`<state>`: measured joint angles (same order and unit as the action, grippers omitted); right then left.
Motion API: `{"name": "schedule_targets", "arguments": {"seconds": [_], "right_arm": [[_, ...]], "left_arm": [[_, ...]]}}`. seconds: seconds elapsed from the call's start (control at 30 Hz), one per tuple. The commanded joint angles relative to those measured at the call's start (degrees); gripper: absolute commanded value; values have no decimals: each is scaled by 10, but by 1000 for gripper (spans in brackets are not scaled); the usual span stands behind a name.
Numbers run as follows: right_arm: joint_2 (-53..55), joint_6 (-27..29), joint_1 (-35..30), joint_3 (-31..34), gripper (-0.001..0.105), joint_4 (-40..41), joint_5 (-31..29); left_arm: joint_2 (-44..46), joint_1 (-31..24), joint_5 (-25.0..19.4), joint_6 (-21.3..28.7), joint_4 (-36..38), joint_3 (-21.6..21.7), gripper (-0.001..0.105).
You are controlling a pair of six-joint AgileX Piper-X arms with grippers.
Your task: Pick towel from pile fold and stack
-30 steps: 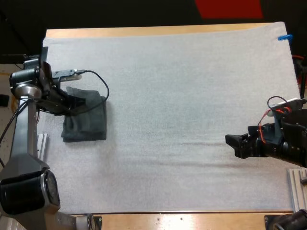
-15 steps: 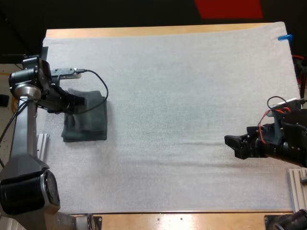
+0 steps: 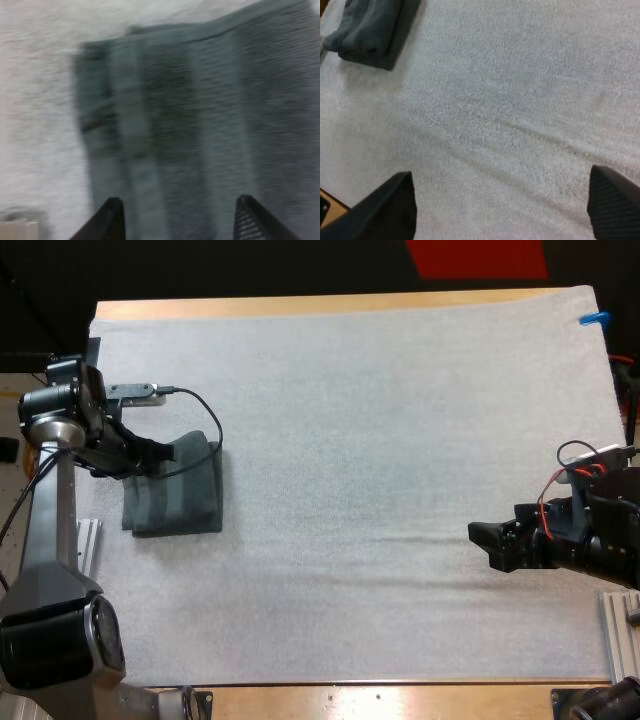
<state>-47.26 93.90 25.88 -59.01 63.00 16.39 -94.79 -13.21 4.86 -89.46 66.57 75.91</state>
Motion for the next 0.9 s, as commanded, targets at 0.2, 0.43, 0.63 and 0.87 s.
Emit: {"name": "schedule_targets", "arguments": {"seconds": [0.2,0.43,0.63,0.87], "right_arm": [[2,-14,1,-1,69,-47,35],[2,-29,1,-1,69,-75,46],[2,-29,1,-1,69,-75,49],[2,-29,1,-1,69,-76,49]], "left_arm": [[8,24,14,-17,-73,-96,46],[8,57,-35,-18,-109,-130,46],[42,87,-57,-16,-85,-77,46],[144,127,-68,-20,-95,-54,46]]}}
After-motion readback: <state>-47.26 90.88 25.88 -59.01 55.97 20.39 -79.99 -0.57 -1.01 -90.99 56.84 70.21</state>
